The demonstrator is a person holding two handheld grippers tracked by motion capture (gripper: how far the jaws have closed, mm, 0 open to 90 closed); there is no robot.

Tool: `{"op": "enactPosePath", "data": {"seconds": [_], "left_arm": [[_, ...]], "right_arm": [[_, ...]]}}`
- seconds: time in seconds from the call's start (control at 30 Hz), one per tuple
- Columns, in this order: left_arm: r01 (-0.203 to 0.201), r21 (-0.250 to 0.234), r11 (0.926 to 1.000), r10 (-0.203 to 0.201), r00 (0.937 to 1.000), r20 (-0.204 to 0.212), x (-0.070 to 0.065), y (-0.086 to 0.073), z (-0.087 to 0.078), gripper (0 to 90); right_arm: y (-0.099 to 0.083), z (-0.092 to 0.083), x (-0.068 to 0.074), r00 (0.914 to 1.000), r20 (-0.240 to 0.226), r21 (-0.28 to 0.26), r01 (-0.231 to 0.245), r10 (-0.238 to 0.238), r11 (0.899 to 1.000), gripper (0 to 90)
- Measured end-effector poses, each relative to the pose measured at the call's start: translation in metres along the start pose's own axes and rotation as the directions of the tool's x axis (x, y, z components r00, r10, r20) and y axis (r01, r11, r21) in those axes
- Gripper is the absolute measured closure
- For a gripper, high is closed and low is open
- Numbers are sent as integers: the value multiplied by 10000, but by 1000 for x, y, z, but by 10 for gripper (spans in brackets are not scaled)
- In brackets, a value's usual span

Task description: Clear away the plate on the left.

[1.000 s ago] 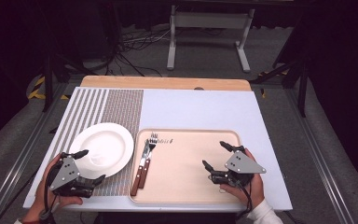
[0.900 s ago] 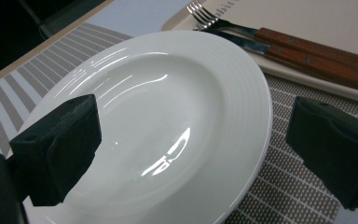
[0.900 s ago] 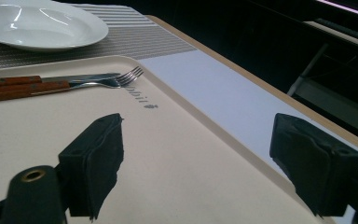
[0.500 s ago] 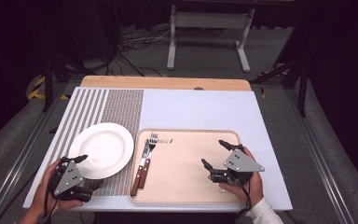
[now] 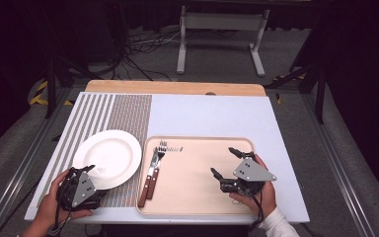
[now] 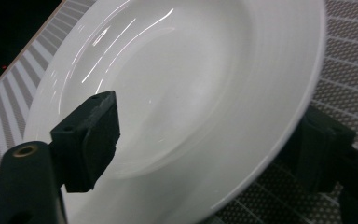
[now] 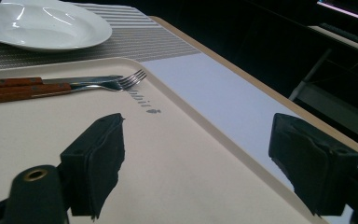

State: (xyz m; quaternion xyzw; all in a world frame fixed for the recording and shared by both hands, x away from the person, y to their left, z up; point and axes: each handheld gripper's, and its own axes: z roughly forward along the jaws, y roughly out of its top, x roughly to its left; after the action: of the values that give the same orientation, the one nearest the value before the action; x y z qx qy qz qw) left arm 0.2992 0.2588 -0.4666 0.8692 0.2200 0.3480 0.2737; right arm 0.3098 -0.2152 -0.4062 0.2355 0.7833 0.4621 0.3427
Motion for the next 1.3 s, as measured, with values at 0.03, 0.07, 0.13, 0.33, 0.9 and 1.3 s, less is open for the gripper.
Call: {"op": "enactPosePath", "data": {"seconds": [0.03, 0.07, 0.13, 0.33, 0.9, 1.3], "left_arm": [[-231, 176, 9996, 235, 9994, -249, -1, 1, 3, 209], [-410, 193, 9990, 414, 9988, -245, 0, 4, 5, 199], [-547, 233, 9982, 553, 9982, -235, 1, 5, 6, 203], [-1220, 794, 9894, 1206, 9925, 213, -1, 17, 10, 474], [-4240, 1797, 8877, 4355, 8997, -288, -16, 30, 16, 800], [-4725, 1775, 8633, 4897, 8692, -681, -21, 34, 19, 830]], "right_arm": [[0, 0, 0, 10000, -16, 17, 3, -3, 10000, 193], [-2, -1, 0, 10000, 8, 68, 64, -64, 10000, 193], [-2, -1, -1, 10000, 13, 81, 44, -44, 10000, 193], [-3, -1, 3, 9999, -112, 112, 123, -122, 9999, 193], [-4, 1, 13, 9967, -345, 450, 746, -731, 9962, 193], [-4, 1, 13, 9963, -406, 504, 772, -752, 9957, 194]]}}
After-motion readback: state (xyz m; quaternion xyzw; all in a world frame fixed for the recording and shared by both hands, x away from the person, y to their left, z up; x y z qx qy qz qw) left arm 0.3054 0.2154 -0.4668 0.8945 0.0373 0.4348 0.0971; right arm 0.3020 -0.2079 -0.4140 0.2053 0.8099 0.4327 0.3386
